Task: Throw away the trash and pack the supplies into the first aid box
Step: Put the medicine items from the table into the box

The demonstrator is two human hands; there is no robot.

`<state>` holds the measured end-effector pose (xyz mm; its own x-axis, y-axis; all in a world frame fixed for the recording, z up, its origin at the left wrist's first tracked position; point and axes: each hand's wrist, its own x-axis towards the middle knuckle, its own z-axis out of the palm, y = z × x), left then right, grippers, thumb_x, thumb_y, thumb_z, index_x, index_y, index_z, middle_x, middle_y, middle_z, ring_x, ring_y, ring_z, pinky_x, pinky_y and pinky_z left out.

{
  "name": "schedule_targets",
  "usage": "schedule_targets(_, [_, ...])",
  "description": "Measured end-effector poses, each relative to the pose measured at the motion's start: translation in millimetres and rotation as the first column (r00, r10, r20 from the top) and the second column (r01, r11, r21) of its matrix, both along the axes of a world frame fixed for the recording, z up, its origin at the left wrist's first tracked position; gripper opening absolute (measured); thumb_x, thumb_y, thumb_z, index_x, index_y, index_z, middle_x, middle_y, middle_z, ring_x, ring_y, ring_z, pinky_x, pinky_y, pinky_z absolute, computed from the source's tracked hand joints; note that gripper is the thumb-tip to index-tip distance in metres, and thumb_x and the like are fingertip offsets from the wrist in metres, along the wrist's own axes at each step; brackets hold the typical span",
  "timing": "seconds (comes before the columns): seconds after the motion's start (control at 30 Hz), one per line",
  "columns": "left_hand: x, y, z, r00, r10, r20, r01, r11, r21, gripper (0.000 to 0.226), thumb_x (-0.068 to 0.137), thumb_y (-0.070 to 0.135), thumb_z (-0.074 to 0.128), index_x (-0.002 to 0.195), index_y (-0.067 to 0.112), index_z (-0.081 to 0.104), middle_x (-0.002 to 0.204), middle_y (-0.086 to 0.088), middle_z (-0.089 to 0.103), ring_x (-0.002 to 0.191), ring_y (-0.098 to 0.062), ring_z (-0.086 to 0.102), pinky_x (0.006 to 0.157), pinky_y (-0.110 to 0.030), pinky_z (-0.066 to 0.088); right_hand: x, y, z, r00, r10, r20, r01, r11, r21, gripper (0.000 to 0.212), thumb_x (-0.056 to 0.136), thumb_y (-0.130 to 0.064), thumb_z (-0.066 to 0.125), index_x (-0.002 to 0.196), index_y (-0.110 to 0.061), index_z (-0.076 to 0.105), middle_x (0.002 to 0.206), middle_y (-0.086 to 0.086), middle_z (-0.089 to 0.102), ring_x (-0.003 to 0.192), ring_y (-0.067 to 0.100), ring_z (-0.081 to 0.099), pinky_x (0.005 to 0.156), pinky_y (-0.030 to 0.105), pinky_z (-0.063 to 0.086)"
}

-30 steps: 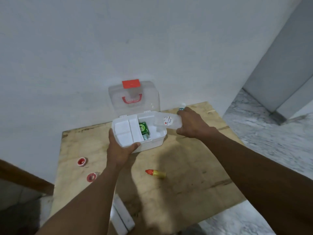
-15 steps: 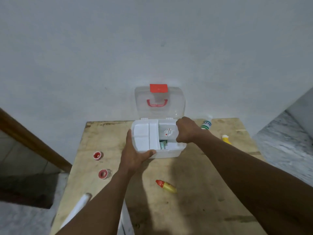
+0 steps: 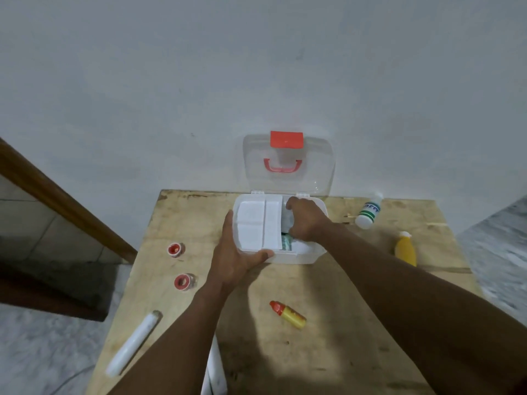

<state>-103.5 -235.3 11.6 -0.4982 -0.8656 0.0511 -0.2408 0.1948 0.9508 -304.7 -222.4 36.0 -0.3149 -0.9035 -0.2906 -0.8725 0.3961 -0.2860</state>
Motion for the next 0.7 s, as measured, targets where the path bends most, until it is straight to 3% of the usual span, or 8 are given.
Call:
schedule_targets(0.37, [0, 1, -2, 1.000, 0.009, 0.007, -0.009, 1.000, -0.001, 0.089, 0.066, 0.029, 0.090, 0.133, 0.035, 0.031, 0.119, 0.026, 0.048, 0.111, 0.016, 0.047, 0.077, -0.001, 0.044, 5, -2, -16, 0.992, -0.058, 0.110, 0.071, 0.990, -0.121, 0.053, 0.079, 0.001, 0.069, 0.128, -0.007, 0.051, 0.122, 0.014, 0.059, 0.110, 0.032, 0.058, 0.087, 0.035, 0.046])
schedule_targets(0.57, [-2, -3, -7, 1.000, -0.015, 0.001, 0.015, 0.999, -0.040, 0.090, 0.066, 0.031, 0.090, 0.135, 0.023, 0.034, 0.120, 0.019, 0.050, 0.116, 0.002, 0.050, 0.082, -0.007, 0.048, 8, 5, -10, 0.988, -0.107, 0.108, 0.119, 0.987, -0.108, 0.062, 0.080, -0.007, 0.075, 0.134, -0.010, 0.046, 0.124, 0.013, 0.057, 0.111, 0.031, 0.058, 0.092, 0.036, 0.048])
schedule_targets(0.7, [2, -2, -8, 1.000, 0.005, 0.029, -0.004, 0.999, -0.033, 0.087, 0.064, 0.030, 0.091, 0.130, 0.037, 0.034, 0.115, 0.033, 0.051, 0.108, 0.013, 0.050, 0.077, -0.014, 0.051, 8, 17, 3, 0.988, -0.150, 0.048, 0.155, 0.978, -0.141, 0.051, 0.081, -0.001, 0.066, 0.129, -0.005, 0.049, 0.119, 0.018, 0.059, 0.112, 0.034, 0.057, 0.093, 0.041, 0.049])
